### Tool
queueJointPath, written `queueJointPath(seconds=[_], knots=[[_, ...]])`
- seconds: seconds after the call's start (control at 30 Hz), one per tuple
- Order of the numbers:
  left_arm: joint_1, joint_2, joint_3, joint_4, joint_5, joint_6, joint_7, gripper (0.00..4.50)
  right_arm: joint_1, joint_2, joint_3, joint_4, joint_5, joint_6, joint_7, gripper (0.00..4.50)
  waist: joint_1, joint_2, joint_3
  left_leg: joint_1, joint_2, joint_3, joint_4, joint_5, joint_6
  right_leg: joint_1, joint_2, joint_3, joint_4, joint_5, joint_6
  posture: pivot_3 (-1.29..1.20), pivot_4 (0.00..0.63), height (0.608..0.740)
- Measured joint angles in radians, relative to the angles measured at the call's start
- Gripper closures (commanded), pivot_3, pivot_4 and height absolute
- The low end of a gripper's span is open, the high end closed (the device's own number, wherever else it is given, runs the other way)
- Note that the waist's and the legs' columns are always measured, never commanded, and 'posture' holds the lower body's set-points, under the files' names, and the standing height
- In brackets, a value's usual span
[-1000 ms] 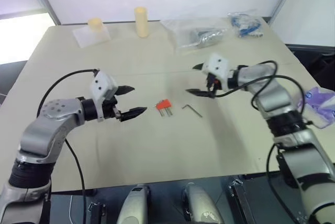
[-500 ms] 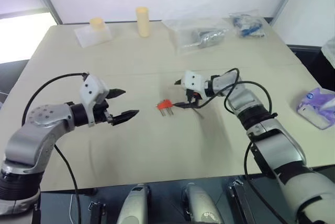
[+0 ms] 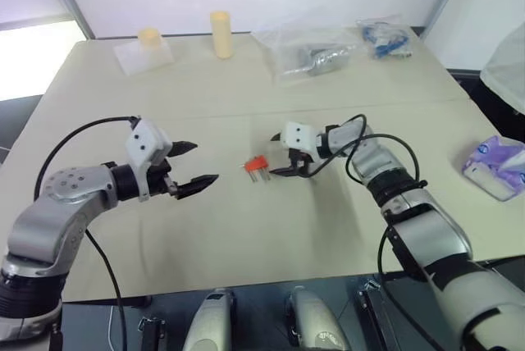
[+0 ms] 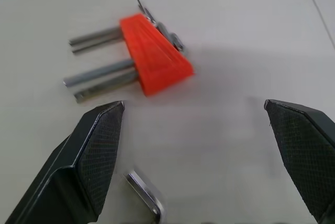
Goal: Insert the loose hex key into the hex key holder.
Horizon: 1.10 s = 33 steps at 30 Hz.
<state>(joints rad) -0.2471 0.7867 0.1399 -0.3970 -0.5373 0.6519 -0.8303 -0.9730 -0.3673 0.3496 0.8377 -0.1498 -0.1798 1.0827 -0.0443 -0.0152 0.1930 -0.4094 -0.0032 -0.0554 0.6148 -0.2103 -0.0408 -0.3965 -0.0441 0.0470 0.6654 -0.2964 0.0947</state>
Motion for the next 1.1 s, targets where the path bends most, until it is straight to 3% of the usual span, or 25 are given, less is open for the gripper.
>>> queueJointPath(seconds=[0.4, 1.1], knots=[[0.000, 0.000, 0.000, 0.000, 0.001, -0.001, 0.001, 0.00, 0.054, 0.017, -0.004, -0.110, 0.014, 0.090, 0.016, 0.05, 0.000, 0.000, 0.000, 0.000, 0.000, 0.000, 0.000, 0.000, 0.000, 0.000, 0.000, 0.000, 0.000, 0.000, 0.000, 0.00, 0.150, 0.740], [0.007, 0.000, -0.003, 0.000, 0.004, -0.004, 0.005, 0.00, 0.056, 0.048, -0.010, -0.063, 0.010, 0.082, -0.048, 0.05, 0.001, 0.000, 0.000, 0.004, 0.000, -0.001, 0.001, 0.000, 0.000, 0.005, 0.000, -0.001, 0.000, 0.000, 0.000, 0.00, 0.150, 0.740]])
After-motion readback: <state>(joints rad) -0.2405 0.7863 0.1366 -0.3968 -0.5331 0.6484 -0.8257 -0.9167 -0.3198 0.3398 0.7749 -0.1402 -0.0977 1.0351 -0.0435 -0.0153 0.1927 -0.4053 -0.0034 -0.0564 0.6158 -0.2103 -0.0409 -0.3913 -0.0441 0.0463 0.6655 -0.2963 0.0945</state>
